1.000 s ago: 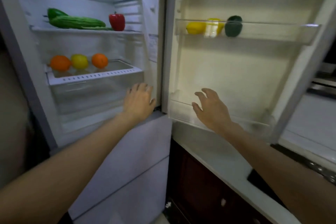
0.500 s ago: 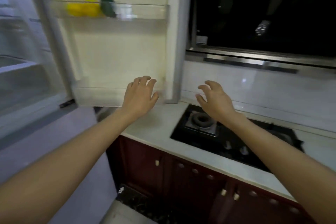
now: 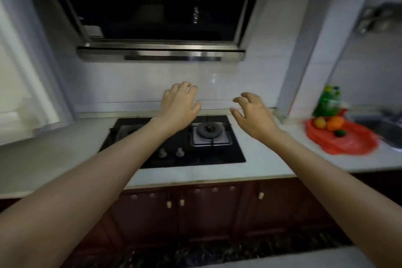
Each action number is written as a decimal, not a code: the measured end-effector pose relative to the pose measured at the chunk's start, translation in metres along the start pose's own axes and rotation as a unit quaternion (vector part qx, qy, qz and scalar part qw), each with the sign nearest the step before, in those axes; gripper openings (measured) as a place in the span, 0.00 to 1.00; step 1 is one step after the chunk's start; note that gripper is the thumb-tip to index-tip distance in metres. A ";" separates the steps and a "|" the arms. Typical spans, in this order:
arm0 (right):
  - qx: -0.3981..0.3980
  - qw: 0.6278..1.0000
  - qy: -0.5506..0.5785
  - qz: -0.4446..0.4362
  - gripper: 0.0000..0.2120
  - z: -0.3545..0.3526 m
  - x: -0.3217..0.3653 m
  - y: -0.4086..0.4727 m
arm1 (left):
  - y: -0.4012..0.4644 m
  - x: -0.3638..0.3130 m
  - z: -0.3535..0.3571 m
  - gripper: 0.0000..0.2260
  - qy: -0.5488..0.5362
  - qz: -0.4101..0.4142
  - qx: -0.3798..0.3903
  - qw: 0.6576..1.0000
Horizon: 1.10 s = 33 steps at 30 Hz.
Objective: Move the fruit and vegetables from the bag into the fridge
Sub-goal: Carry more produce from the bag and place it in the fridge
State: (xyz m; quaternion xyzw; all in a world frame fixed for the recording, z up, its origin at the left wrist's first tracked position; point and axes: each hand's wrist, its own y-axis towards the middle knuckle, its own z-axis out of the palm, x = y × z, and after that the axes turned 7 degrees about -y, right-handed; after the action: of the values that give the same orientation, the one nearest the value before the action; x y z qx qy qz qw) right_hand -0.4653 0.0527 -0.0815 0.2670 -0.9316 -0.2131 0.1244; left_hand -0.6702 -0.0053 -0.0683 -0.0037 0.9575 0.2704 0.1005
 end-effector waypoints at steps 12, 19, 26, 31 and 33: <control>-0.002 0.976 -0.068 0.206 0.21 -0.008 -0.220 -0.089 | 0.064 -0.158 0.161 0.22 -0.096 0.111 0.106 0.983; 0.024 0.958 -0.097 0.270 0.20 -0.007 -0.347 -0.085 | 0.145 -0.239 0.252 0.21 -0.119 0.150 0.132 0.972; 0.017 0.939 -0.122 0.322 0.19 -0.017 -0.454 -0.083 | 0.220 -0.350 0.330 0.21 -0.142 0.212 0.150 0.955; 0.008 0.921 -0.115 0.372 0.21 -0.012 -0.539 -0.111 | 0.245 -0.424 0.392 0.22 -0.141 0.246 0.169 0.944; 0.009 0.917 -0.115 0.382 0.20 -0.009 -0.576 -0.124 | 0.252 -0.453 0.418 0.22 -0.139 0.249 0.179 0.942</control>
State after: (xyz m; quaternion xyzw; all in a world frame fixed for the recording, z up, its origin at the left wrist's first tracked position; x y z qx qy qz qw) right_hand 0.0693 0.2719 -0.1996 -0.1344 -0.9724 -0.1704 0.0857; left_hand -0.1620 0.4054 -0.1987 0.2905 0.9370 0.1091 0.1605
